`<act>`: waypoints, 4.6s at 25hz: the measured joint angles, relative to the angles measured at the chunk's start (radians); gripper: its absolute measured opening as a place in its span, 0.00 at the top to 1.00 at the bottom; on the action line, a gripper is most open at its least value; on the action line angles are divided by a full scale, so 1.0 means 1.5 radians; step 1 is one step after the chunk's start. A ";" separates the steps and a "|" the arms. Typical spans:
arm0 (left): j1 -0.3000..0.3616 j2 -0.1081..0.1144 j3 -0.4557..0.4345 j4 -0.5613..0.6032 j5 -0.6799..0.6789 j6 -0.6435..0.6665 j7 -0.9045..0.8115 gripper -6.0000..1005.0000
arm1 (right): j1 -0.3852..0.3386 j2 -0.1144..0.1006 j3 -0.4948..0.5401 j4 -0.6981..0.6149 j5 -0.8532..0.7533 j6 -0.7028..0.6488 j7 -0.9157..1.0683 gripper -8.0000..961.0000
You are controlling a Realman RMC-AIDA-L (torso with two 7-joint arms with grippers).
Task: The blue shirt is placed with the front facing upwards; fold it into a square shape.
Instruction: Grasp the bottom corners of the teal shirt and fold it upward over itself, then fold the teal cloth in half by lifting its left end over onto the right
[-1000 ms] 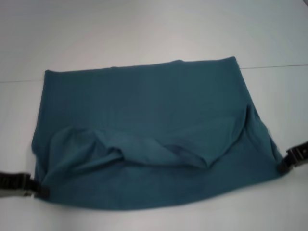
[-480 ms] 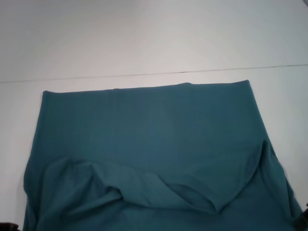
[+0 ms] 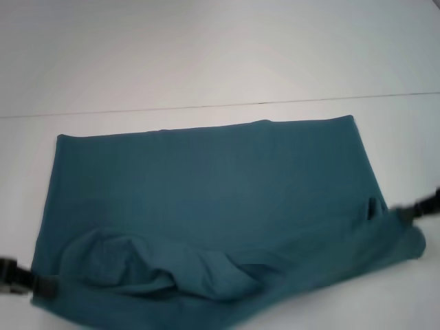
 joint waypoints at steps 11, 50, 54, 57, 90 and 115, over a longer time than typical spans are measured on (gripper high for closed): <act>-0.126 0.034 0.035 -0.094 0.010 -0.201 -0.110 0.97 | 0.015 -0.019 0.037 0.039 0.041 0.185 0.055 0.97; -0.234 0.011 0.143 -0.228 0.073 -0.683 -0.216 0.98 | 0.194 0.022 -0.175 0.308 -0.027 0.815 0.083 0.97; -0.235 0.011 0.143 -0.228 0.073 -0.688 -0.216 0.97 | 0.198 0.023 -0.175 0.310 -0.040 0.821 0.090 0.97; -0.236 0.008 0.143 -0.228 0.073 -0.695 -0.216 0.97 | 0.196 0.023 -0.173 0.309 -0.041 0.821 0.090 0.97; -0.191 -0.021 0.127 -0.177 0.034 -0.700 -0.241 0.34 | 0.184 -0.045 -0.152 0.268 0.019 0.685 0.092 0.39; 0.013 -0.038 0.080 -0.215 -0.344 -0.570 -0.030 0.24 | -0.092 0.004 -0.064 0.200 0.379 0.216 -0.162 0.04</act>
